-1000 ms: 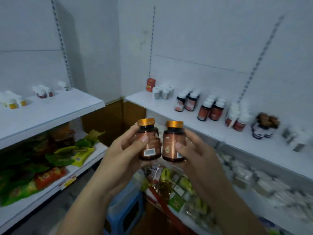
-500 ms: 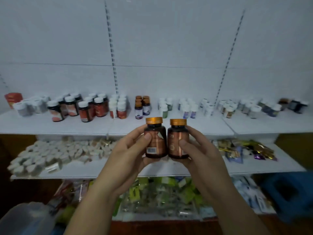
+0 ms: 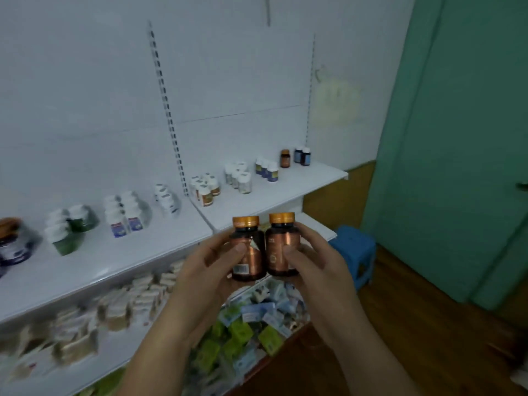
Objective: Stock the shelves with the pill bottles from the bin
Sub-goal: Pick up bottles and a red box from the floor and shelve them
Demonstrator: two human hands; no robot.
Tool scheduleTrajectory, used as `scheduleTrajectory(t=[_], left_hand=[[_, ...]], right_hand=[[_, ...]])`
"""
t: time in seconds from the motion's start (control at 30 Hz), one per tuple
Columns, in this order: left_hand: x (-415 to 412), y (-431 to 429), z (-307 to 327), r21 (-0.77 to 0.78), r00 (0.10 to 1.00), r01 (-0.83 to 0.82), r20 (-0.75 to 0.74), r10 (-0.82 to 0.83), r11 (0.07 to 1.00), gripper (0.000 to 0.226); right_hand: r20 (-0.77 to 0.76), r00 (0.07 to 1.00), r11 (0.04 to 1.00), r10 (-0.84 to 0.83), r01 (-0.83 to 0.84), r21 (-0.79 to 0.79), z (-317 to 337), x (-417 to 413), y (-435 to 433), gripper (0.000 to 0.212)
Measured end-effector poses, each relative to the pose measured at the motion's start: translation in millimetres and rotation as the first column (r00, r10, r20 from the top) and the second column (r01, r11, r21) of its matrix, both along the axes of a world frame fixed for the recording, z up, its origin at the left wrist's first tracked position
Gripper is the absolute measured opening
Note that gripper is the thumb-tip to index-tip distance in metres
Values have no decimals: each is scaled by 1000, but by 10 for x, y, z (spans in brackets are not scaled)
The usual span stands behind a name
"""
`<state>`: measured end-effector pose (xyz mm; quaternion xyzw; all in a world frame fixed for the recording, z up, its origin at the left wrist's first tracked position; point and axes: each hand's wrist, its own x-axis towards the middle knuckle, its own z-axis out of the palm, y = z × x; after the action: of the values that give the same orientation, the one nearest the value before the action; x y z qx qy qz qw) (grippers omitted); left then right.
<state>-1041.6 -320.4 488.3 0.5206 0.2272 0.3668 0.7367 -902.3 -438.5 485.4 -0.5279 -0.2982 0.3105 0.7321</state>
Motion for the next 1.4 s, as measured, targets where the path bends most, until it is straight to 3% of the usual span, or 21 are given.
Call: scheduleTrajectory(t=[0.3, 0.6, 0.77, 1.1, 1.4], left_hand=[[1275, 405, -45, 36, 993, 120, 7, -120, 992, 49], [2349, 1512, -104, 86, 990, 137, 11, -139, 987, 47], [2878, 2009, -99, 99, 990, 141, -13, -141, 985, 33], [3795, 2646, -469, 289, 984, 86, -175, -36, 953, 44], [5061, 3213, -880, 413, 916, -103, -315, 248, 905, 49]], right_hand=[[-4, 990, 990, -141, 141, -6, -6, 1066, 227, 38], [71, 983, 983, -170, 174, -65, -1, 2112, 1406, 43], [101, 978, 981, -183, 189, -53, -10, 2649, 1923, 47], [241, 952, 960, -188, 230, -159, -467, 3869, 2779, 57], [312, 948, 961, 67, 23, -276, -880, 5329, 3756, 57]])
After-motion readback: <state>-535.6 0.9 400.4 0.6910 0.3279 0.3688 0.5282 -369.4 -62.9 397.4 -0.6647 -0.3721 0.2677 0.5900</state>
